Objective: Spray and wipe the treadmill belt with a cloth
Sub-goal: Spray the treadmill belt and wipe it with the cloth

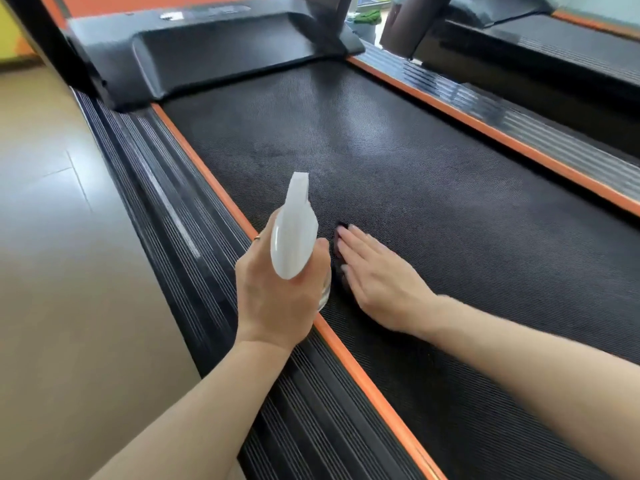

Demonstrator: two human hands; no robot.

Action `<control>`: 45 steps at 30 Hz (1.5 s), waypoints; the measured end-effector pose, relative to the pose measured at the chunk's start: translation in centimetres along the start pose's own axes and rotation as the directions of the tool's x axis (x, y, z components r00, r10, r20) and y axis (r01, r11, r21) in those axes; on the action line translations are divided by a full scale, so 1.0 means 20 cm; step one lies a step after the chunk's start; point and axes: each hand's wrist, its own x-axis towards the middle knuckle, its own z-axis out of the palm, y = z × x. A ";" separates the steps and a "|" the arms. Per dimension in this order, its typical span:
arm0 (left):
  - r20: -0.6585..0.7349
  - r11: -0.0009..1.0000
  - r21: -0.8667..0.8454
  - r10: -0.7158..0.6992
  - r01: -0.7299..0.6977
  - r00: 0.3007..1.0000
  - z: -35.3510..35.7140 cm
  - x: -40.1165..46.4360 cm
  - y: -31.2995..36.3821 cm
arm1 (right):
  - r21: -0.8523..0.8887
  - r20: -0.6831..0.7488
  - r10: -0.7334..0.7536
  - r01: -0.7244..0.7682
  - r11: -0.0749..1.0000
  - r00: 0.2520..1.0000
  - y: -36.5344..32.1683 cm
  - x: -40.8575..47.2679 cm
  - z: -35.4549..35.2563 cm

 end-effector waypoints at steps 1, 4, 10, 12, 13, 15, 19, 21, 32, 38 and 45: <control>-0.008 1.000 -0.014 -0.011 0.011 1.000 0.00 0.00 0.00 | 0.015 0.005 0.008 -0.008 1.000 1.000 -0.01 0.15 0.01; 0.011 0.994 -0.086 -0.069 0.070 0.998 -0.01 0.00 0.00 | 0.017 0.072 0.038 -0.039 0.999 0.997 -0.07 0.57 0.03; 0.049 0.982 -0.030 -0.185 0.187 0.981 -0.13 0.12 0.03 | 0.103 0.019 -0.116 0.114 0.988 0.993 -0.12 0.25 0.06; 0.025 0.973 0.002 -0.230 0.230 0.973 -0.19 0.24 0.01 | 0.143 0.011 -0.194 0.190 0.971 0.981 -0.14 -0.06 -0.02; 0.009 0.967 0.023 -0.253 0.253 0.967 -0.22 0.31 0.00 | 0.155 0.018 -0.238 0.232 0.960 0.971 -0.14 -0.14 -0.05; -0.010 0.956 0.022 -0.292 0.292 0.956 -0.25 0.42 0.00 | 0.115 0.012 -0.297 0.294 0.949 0.955 -0.13 -0.19 -0.09; -0.065 0.918 0.025 -0.393 0.395 0.917 -0.29 0.61 -0.03 | 0.074 -0.029 -0.262 0.264 0.962 0.965 -0.16 0.29 0.02; -0.109 0.899 0.033 -0.430 0.436 0.896 -0.32 0.66 -0.04 | 0.091 -0.014 -0.223 0.223 0.970 0.975 -0.20 0.63 0.09; 0.204 0.850 0.251 -0.514 0.463 0.833 -0.39 0.73 -0.08 | 0.124 -0.044 -0.272 0.276 0.953 0.961 -0.19 0.40 0.03; 0.418 0.834 0.327 -0.549 0.444 0.724 -0.29 0.77 -0.02 | 0.151 -0.005 -0.241 0.239 0.959 0.971 -0.09 -0.13 -0.06; 0.485 0.871 0.382 -0.473 0.308 0.736 -0.04 0.83 -0.04 | 0.171 -0.142 -0.152 0.176 0.970 0.978 -0.11 -0.16 0.00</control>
